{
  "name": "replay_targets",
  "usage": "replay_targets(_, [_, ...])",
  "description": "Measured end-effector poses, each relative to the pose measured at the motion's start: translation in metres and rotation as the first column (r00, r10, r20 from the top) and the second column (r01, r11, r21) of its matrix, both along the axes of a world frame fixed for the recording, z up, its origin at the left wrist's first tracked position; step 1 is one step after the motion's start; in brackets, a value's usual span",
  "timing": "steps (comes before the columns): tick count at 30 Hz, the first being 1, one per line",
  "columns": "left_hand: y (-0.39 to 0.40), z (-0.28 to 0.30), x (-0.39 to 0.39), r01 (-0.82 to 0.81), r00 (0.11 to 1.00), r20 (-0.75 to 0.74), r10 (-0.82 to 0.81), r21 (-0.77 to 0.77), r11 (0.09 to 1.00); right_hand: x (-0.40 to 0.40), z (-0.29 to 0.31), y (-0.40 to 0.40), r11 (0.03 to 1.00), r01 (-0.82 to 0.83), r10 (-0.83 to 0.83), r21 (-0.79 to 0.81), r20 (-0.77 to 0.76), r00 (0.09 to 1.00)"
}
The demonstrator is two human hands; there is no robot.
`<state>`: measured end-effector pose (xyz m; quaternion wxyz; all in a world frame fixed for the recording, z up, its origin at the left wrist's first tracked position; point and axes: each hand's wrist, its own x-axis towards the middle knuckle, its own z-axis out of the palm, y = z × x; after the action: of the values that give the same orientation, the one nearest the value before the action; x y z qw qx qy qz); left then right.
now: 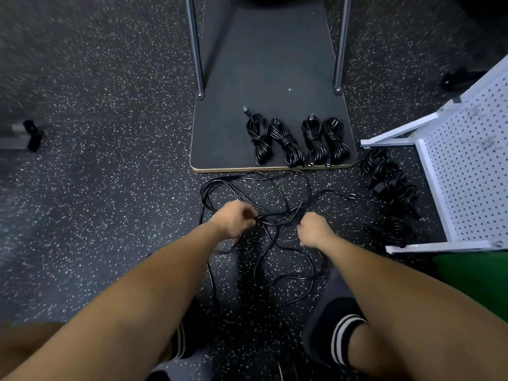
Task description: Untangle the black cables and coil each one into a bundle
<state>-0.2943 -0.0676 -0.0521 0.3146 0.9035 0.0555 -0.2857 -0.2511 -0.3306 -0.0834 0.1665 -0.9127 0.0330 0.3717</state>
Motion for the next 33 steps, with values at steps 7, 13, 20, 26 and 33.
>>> replay_targets(7, [-0.016,0.101,0.013,0.128,0.959,0.256,-0.123,-0.002,0.992,0.024,0.141,0.007,0.956,0.013,0.006,0.294,-0.066,0.998])
replay_targets(13, [-0.029,0.194,0.015,0.338,0.863,0.385,-0.327,0.039,0.940,0.020,0.265,0.029,0.888,-0.220,0.201,0.405,0.088,0.976])
replay_targets(20, [0.006,0.304,0.024,0.238,0.729,0.595,-0.339,0.243,0.940,0.034,0.349,0.022,0.835,-0.190,0.043,0.516,0.282,0.958])
replay_targets(26, [0.039,0.360,0.011,0.115,0.723,0.672,-0.161,0.112,0.987,0.032,0.362,0.019,0.811,-0.141,0.037,0.568,0.190,0.981])
replay_targets(33, [0.046,0.363,0.014,0.024,0.761,0.640,0.105,-0.189,0.982,0.037,0.418,0.048,0.562,-0.032,-0.312,0.827,0.248,0.917])
